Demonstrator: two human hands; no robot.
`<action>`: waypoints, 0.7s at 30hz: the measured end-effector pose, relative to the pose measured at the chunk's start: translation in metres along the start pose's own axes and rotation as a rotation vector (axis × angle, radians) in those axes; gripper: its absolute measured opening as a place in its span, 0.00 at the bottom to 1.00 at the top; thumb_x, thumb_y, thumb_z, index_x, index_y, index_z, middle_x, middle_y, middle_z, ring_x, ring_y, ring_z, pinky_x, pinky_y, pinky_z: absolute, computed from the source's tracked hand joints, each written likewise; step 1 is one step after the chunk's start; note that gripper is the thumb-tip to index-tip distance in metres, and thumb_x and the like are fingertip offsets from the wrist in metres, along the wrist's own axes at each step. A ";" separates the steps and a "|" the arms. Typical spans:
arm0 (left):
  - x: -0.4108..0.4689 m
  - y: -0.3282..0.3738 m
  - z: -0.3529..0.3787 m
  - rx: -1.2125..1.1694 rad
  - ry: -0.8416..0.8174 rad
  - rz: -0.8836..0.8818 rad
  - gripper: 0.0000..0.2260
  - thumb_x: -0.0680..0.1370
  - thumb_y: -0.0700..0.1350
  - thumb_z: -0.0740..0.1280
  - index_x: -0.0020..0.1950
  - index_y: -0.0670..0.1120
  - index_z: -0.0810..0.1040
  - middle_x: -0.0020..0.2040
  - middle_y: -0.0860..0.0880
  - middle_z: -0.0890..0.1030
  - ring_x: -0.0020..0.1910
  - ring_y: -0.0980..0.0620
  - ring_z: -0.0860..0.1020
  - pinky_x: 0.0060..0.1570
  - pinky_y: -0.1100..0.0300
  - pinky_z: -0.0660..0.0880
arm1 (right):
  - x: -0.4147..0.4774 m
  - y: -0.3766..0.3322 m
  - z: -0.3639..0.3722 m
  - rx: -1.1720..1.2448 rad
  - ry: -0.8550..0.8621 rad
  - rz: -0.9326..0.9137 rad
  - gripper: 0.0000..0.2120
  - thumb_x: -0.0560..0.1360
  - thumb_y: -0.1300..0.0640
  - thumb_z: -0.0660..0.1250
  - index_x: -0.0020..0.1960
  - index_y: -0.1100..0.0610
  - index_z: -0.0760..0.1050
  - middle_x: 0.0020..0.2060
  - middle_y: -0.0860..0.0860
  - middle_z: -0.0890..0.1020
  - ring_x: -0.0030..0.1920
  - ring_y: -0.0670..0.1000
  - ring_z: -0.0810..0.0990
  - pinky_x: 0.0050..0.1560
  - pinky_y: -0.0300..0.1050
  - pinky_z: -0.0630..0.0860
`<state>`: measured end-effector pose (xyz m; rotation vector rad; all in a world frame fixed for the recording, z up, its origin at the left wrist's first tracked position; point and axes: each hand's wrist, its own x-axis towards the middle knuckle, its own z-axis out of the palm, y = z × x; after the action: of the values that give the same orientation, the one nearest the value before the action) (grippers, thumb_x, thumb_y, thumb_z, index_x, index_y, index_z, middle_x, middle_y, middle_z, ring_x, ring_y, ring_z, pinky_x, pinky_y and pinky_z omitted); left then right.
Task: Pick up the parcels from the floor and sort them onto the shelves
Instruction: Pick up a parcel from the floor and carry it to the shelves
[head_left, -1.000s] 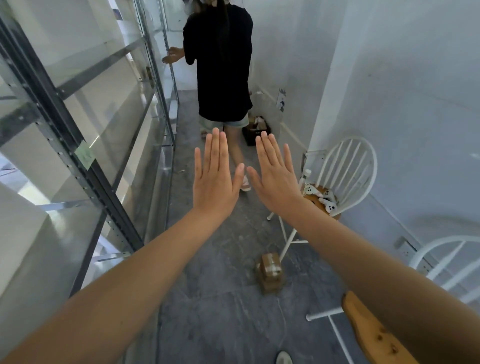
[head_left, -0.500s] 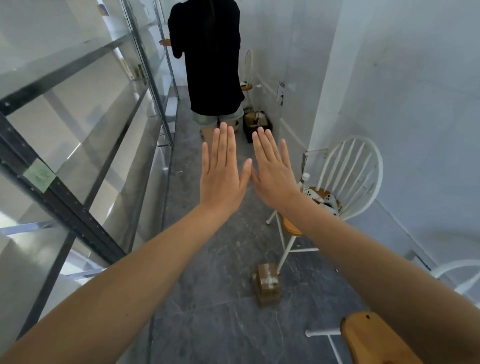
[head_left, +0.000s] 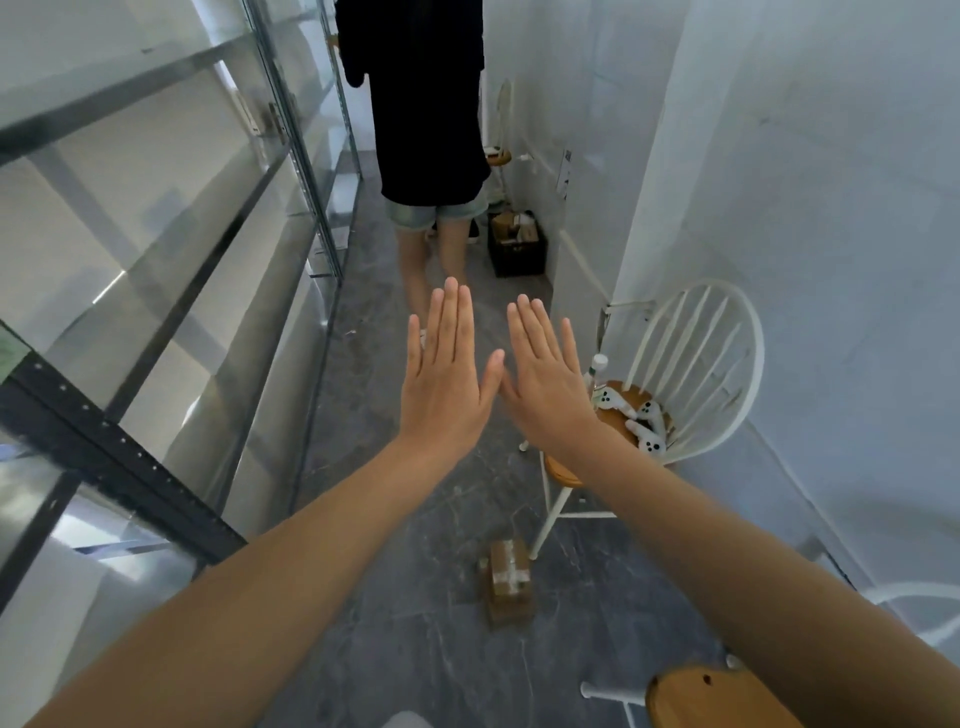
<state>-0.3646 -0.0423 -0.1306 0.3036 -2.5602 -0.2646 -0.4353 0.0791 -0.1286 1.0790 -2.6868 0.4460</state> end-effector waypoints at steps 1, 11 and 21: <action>0.002 0.001 0.002 0.003 0.008 -0.001 0.32 0.86 0.56 0.49 0.84 0.42 0.41 0.85 0.44 0.42 0.83 0.49 0.40 0.81 0.49 0.38 | 0.001 0.002 0.000 -0.008 0.002 -0.007 0.31 0.86 0.46 0.45 0.83 0.60 0.41 0.83 0.55 0.43 0.82 0.52 0.38 0.81 0.56 0.37; 0.038 -0.004 -0.003 -0.035 0.072 0.007 0.32 0.86 0.57 0.47 0.83 0.45 0.37 0.84 0.49 0.37 0.83 0.53 0.36 0.82 0.48 0.41 | 0.041 -0.002 0.006 -0.068 0.085 -0.066 0.33 0.85 0.49 0.51 0.80 0.57 0.36 0.82 0.54 0.40 0.79 0.53 0.32 0.76 0.50 0.25; 0.067 -0.013 0.005 -0.034 0.074 0.002 0.31 0.86 0.58 0.44 0.82 0.48 0.34 0.83 0.52 0.33 0.81 0.56 0.32 0.80 0.51 0.37 | 0.072 -0.004 0.007 -0.158 0.070 -0.079 0.37 0.75 0.44 0.31 0.80 0.59 0.35 0.80 0.55 0.36 0.79 0.54 0.29 0.75 0.53 0.26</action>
<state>-0.4211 -0.0720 -0.1052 0.2922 -2.4800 -0.2909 -0.4839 0.0281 -0.1125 1.0978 -2.5589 0.2484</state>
